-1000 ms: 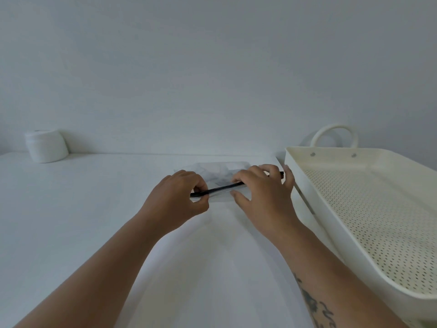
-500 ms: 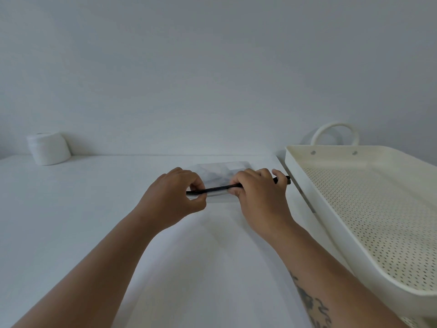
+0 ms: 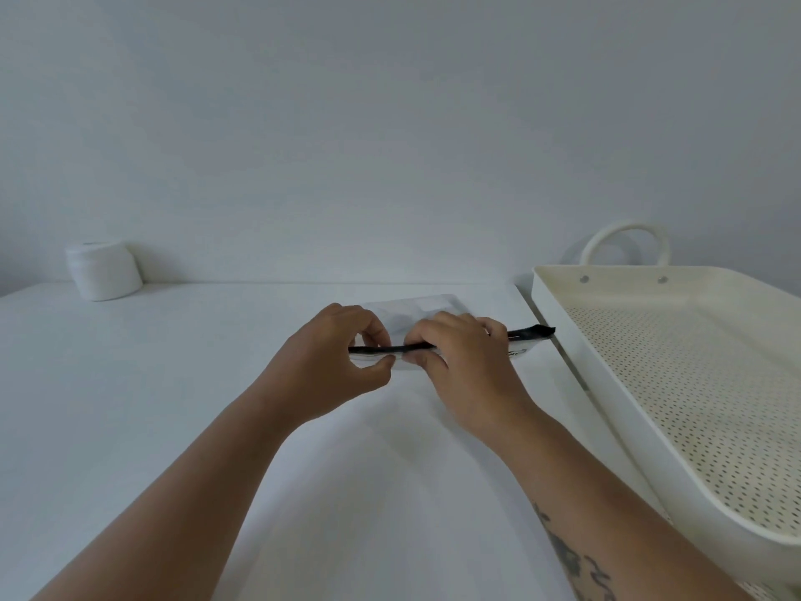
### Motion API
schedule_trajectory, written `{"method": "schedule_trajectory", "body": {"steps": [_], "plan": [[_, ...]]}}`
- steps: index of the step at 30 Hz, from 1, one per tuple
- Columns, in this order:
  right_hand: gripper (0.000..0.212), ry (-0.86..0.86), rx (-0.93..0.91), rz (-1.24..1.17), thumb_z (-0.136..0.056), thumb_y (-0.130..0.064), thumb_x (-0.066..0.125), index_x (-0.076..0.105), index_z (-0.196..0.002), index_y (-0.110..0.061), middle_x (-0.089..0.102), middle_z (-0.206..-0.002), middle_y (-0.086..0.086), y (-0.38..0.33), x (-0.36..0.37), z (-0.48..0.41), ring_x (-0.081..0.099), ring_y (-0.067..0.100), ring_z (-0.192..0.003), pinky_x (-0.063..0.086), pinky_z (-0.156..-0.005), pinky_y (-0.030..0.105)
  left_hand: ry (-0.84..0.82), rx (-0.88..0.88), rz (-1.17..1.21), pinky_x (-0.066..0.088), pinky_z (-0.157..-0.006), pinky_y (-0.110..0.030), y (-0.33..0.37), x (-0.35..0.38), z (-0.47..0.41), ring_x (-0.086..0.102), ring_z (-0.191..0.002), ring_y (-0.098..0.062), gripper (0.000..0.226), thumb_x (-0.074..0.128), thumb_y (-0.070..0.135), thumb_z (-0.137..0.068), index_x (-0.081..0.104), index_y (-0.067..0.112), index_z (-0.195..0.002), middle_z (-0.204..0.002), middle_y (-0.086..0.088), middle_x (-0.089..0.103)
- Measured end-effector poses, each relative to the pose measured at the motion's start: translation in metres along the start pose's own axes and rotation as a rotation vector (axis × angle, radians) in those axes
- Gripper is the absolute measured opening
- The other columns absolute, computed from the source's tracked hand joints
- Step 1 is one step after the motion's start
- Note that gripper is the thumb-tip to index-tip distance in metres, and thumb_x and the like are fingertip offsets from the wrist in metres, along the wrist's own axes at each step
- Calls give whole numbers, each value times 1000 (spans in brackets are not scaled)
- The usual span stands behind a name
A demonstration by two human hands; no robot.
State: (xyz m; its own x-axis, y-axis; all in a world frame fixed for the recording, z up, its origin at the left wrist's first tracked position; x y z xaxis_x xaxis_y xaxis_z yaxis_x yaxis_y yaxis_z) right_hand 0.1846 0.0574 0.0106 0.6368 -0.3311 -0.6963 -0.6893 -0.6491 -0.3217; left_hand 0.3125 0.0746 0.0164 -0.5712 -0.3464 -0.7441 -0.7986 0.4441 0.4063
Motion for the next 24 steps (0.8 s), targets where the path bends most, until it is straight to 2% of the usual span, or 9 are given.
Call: {"method": "schedule_trajectory", "body": {"steps": [5,10,14,17,19,21,24], "plan": [[5,39,55,-72,-91,-32,62,65,-88,-34,60,-86,-16,16,-9,1,47,5,-84,25,-97,36,28,-11,37,40,-67,-22,-2,-4,-3,51,-86,-6,9,70,32,-76,63,36,-74,-82,21,63],[10,67,146,52,-92,-35,60,65,-86,-29,58,-82,-14,35,-18,3,51,15,-89,24,-102,42,70,-52,51,38,-66,-13,-15,-14,-2,56,-86,0,12,73,31,-74,64,39,-75,-87,28,62],[12,100,341,176,-93,-38,58,67,-91,-31,61,-99,-12,69,-30,10,48,19,-107,20,-107,47,129,-136,-17,43,-64,-22,-42,-32,1,59,-81,1,13,71,31,-74,62,40,-71,-83,27,65],[10,84,392,60,-92,-28,61,68,-88,-23,61,-93,-5,79,-25,14,54,24,-98,38,-92,43,82,-213,-122,47,-72,-33,-58,-28,6,57,-82,-6,10,70,34,-74,61,37,-73,-77,16,64],[9,64,343,-53,-93,-18,60,66,-86,-16,59,-87,-2,71,-17,11,55,25,-90,46,-80,44,79,-174,-240,41,-77,-33,-51,-25,6,52,-82,-10,14,68,42,-73,58,34,-74,-76,16,62],[8,43,273,-141,-92,-17,61,65,-85,-16,57,-84,-4,58,-12,8,53,21,-88,47,-76,38,105,-81,-323,35,-79,-31,-36,-26,2,49,-80,-10,18,68,49,-72,58,34,-78,-74,19,60],[10,-33,165,-269,-88,-22,67,64,-79,-24,54,-81,-11,34,2,5,52,11,-83,44,-70,26,106,21,-323,35,-84,-33,-15,-20,0,51,-82,-9,16,71,47,-76,65,36,-87,-77,21,63]]}}
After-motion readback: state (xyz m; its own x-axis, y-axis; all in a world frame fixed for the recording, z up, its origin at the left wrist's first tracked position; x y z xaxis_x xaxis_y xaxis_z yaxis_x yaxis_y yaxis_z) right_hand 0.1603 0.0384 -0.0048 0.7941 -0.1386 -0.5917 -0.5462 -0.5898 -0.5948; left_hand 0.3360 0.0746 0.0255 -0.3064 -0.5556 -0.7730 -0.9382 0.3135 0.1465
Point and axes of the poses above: each hand's wrist, its own z-axis away from the middle knuckle, its own x-axis out of the palm, y = z × x, the point moved 10 cm from there along -z, towards the middle knuckle
